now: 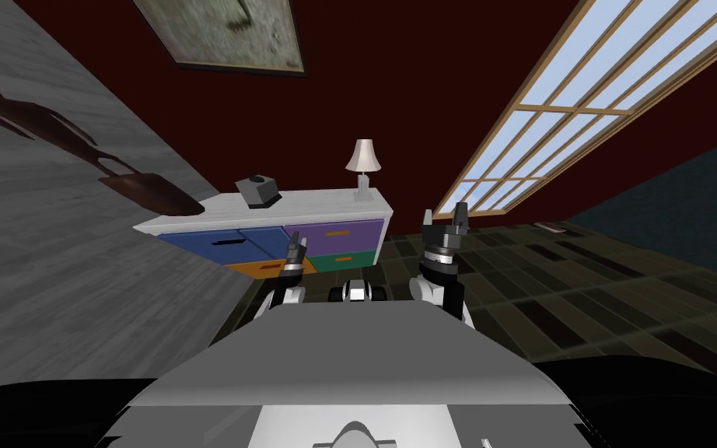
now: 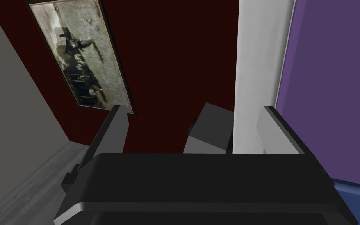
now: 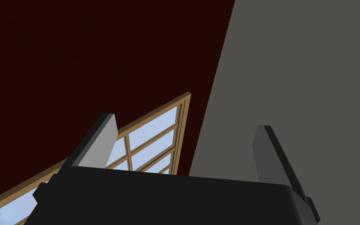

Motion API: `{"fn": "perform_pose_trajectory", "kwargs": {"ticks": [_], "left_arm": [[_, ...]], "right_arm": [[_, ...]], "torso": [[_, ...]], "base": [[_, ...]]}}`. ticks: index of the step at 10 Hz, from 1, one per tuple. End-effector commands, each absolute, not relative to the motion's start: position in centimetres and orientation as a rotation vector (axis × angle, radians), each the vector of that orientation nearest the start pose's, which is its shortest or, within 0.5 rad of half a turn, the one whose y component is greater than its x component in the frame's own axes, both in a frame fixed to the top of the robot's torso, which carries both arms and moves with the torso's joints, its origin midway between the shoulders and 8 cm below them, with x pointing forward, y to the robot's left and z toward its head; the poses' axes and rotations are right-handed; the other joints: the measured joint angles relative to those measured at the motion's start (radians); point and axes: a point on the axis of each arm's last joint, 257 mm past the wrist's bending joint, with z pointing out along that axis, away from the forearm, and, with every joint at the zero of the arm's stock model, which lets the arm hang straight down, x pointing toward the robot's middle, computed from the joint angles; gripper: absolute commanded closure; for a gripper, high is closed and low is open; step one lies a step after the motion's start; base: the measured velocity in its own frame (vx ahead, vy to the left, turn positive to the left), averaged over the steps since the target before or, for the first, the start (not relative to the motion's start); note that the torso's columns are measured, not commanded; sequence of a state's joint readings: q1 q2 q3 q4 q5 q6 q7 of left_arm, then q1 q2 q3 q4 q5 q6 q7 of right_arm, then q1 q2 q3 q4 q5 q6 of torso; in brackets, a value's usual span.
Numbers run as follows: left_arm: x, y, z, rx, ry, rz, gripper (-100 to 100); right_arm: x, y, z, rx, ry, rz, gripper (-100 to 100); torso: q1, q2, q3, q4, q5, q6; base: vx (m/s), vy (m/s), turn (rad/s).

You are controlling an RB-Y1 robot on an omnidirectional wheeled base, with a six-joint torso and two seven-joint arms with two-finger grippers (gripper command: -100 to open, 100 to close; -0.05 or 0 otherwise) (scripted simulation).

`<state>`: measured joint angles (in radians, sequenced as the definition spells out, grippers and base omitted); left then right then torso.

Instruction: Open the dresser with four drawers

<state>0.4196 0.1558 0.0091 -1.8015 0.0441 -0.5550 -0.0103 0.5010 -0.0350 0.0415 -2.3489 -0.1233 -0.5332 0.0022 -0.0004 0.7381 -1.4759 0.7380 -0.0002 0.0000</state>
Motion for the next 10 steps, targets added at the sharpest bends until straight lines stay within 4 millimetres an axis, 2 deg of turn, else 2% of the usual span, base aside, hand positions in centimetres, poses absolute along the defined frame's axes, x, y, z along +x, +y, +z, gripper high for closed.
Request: {"fn": "perform_pose_trajectory", "kwargs": {"ticks": [1, 10], "left_arm": [[40.7, 30.6, -18.2, -0.881, 0.985, -1.184, -100], [41.1, 30.6, -28.0, -1.033, 1.107, -1.120, -100]], "right_arm": [[32.4, -27.4, 5.9, 0.635, 0.496, 1.444, 0], [32.4, -27.4, 5.9, 0.635, 0.496, 1.444, 0]], "torso": [[0.000, -0.001, 0.000, 0.000, 0.000, 0.000], [0.000, 0.000, 0.000, 0.000, 0.000, 0.000]], "base": [[0.061, -0.048, -0.016], [0.070, -0.043, -0.018]]}}
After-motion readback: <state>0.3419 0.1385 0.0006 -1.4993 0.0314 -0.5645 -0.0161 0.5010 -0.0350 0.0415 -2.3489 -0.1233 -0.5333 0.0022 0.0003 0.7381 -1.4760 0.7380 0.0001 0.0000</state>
